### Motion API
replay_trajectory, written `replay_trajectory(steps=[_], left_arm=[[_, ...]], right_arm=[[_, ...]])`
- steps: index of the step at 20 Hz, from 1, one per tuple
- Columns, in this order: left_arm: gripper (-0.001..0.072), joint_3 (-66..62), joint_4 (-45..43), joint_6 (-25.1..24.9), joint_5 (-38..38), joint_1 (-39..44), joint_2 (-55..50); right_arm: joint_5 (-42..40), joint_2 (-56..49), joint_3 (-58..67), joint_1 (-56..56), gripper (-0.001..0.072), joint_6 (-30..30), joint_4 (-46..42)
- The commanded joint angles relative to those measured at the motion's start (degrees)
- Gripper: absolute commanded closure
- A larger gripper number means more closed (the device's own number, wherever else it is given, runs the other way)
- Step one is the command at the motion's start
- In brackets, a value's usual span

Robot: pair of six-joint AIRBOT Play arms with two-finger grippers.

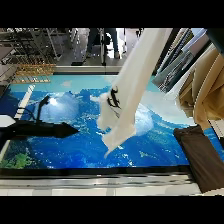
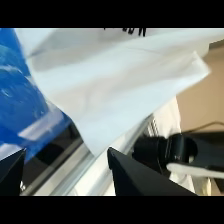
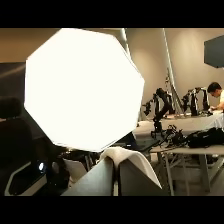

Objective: Fold the clothes and pants, and hang the long-sleeved shirts on hangers.

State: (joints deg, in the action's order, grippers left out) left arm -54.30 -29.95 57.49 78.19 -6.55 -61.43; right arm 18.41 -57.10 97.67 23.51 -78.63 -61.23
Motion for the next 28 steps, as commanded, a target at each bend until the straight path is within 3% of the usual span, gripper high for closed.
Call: replay_trajectory(steps=[1,4,8,14,20,28], left_arm=[[0.0119,0.2,-1.7,0.0,2.3,-6.6,3.1],[0.0089,3.5,-1.7,0.5,0.6,-2.9,0.8],[0.0089,9.9,-1.7,3.8,-11.3,4.7,-5.2],[0.0089,8.4,5.1,4.7,-18.2,16.8,-18.5],[0.0090,5.0,5.0,5.6,-18.5,19.3,-23.3],[0.0090,5.0,0.0,9.6,-19.4,22.1,-23.3]], right_arm=[[0.3,-0.5,0.5,1.8,0.0700,4.4,-3.1],[12.0,-1.5,-1.3,-0.9,0.0700,0.7,-9.7],[22.4,-5.5,-7.5,-8.9,0.0700,-4.8,-14.4],[26.0,-8.4,-12.5,-12.9,0.0699,-7.7,-15.4],[21.8,-8.4,-12.5,-12.9,0.0699,-7.7,-18.9],[24.7,-8.4,-12.5,-12.9,0.0699,-7.8,-21.1]])
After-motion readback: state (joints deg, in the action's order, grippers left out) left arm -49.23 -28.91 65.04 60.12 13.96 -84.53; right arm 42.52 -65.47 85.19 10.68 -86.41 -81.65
